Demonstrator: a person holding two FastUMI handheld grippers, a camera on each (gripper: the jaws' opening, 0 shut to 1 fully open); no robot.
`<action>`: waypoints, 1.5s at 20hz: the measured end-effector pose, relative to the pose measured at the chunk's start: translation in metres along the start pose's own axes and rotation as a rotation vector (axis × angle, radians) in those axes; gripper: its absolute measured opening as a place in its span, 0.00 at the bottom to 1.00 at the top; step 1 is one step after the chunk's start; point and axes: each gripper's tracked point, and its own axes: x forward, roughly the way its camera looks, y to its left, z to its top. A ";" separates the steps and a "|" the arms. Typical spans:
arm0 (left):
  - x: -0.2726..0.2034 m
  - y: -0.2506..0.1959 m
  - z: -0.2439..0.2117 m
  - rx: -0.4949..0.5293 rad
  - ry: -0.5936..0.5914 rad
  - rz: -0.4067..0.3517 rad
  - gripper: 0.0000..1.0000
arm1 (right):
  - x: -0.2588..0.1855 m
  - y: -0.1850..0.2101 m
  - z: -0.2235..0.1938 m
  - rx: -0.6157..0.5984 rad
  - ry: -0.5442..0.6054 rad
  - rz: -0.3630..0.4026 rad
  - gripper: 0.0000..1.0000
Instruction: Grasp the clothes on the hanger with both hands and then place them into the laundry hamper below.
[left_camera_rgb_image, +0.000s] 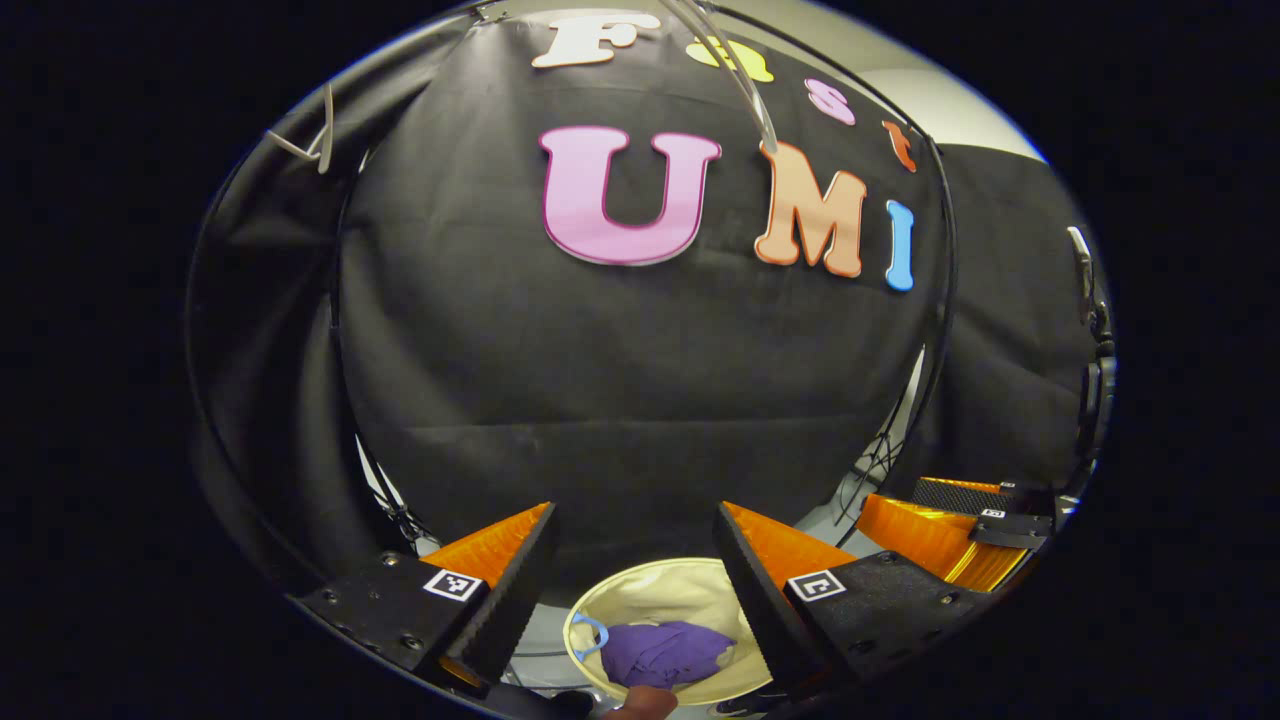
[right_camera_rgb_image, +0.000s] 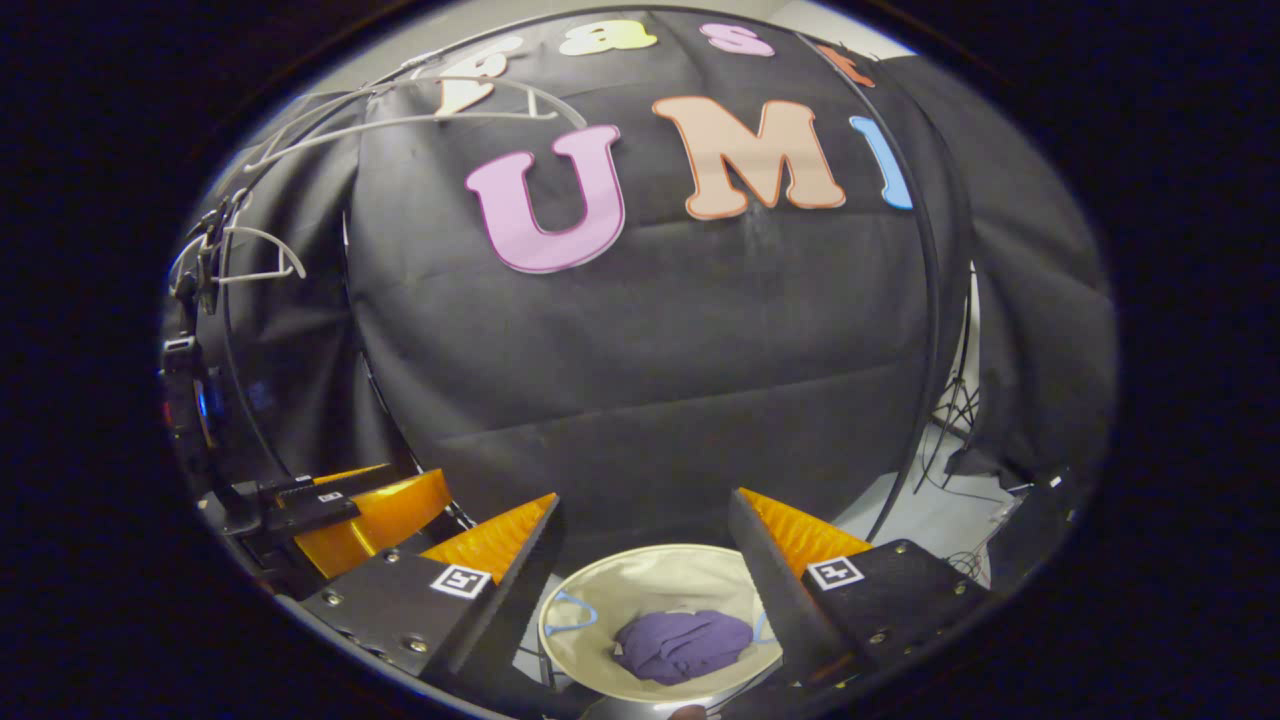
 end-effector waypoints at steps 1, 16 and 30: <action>-0.005 0.001 0.012 -0.012 -0.020 0.001 0.95 | -0.005 0.002 0.010 -0.006 -0.020 -0.001 0.99; -0.096 0.021 0.144 -0.006 -0.227 0.080 0.92 | -0.102 0.033 0.136 -0.030 -0.270 0.074 0.98; -0.152 -0.016 0.189 0.000 -0.272 0.060 0.92 | -0.176 0.058 0.188 -0.088 -0.359 0.141 0.99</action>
